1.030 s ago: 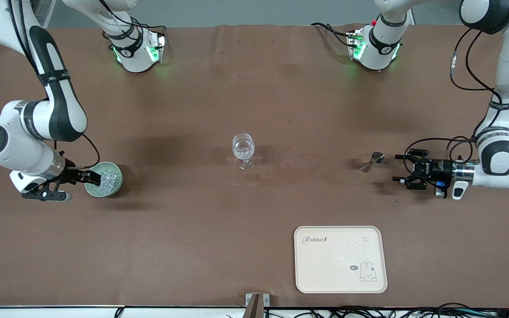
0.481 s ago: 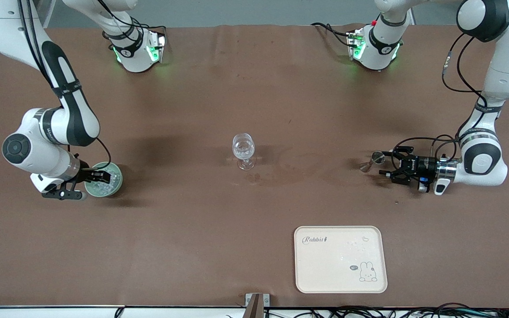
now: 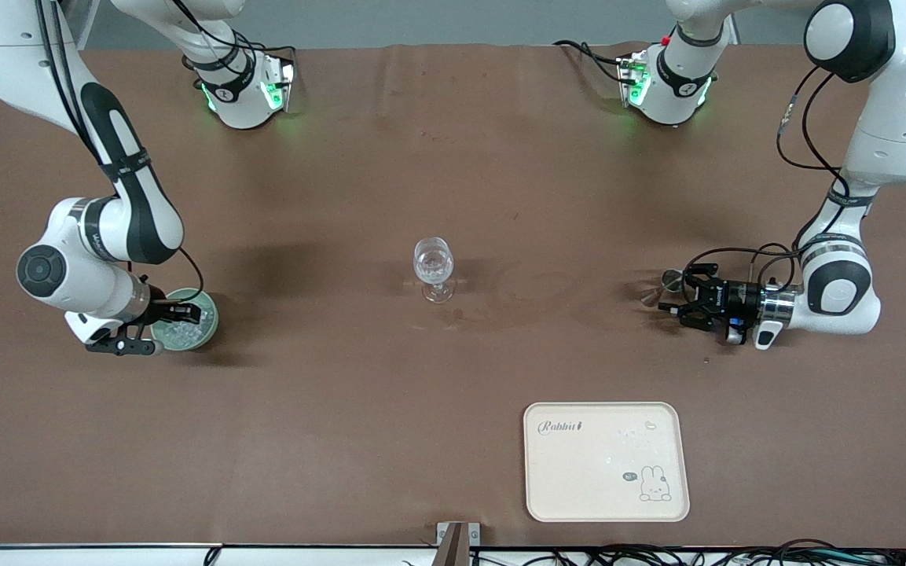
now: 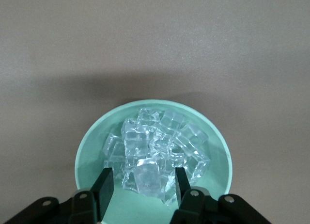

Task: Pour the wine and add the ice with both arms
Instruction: 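Lift the ice cube with the right gripper while the left gripper carries the jigger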

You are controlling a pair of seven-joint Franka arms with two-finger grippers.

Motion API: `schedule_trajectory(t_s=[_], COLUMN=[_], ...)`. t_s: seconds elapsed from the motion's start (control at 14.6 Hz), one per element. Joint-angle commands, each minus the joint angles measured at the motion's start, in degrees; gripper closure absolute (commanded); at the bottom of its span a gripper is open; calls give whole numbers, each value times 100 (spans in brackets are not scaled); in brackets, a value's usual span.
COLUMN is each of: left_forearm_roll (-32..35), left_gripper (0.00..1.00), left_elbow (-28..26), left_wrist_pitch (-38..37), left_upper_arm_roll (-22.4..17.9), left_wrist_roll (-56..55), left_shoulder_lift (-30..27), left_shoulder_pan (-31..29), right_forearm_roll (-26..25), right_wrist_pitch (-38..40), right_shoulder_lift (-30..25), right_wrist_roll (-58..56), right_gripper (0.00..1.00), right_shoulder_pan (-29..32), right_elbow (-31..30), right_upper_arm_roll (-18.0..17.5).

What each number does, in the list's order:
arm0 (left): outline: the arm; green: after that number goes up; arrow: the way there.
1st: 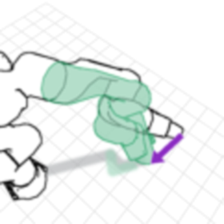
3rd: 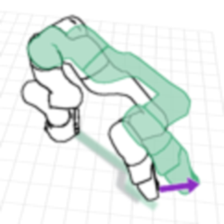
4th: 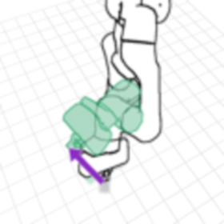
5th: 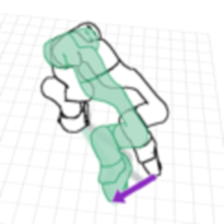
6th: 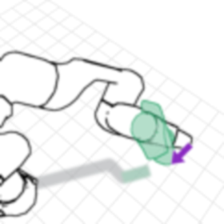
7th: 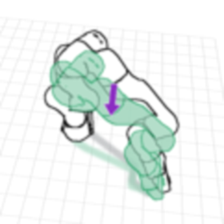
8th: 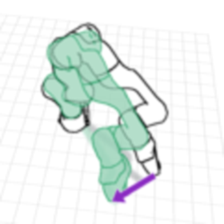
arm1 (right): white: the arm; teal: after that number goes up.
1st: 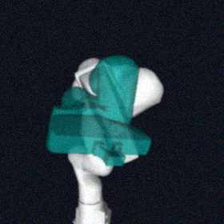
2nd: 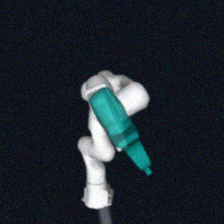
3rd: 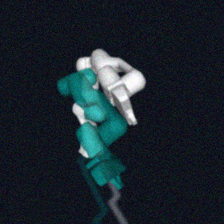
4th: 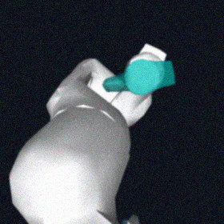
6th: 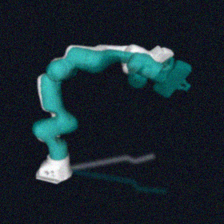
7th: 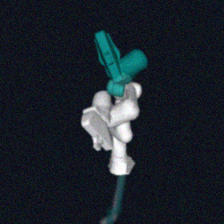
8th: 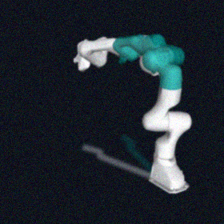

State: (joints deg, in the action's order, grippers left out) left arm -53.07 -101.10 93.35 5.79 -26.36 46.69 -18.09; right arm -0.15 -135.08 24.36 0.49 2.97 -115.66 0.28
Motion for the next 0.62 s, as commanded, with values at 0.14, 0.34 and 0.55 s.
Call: schedule_trajectory(t_s=[0.14,0.34,0.55], left_forearm_roll=[-115,-115,-124], left_gripper=[48,67,83], left_elbow=[-147,-209,-191], left_wrist_pitch=[70,78,70], left_upper_arm_roll=[-8,-8,-8], left_wrist_roll=[52,78,70], left_shoulder_lift=[-28,-37,-37], left_shoulder_pan=[43,-1,-10], right_forearm_roll=[-11,-11,-11], right_wrist_pitch=[-159,-159,-98], right_shoulder_lift=[43,34,34], right_wrist_roll=[-49,-49,-41], right_gripper=[43,57,97], right_shoulder_pan=[63,64,29], right_elbow=[-105,-105,-88], right_upper_arm_roll=[-37,-37,-37])
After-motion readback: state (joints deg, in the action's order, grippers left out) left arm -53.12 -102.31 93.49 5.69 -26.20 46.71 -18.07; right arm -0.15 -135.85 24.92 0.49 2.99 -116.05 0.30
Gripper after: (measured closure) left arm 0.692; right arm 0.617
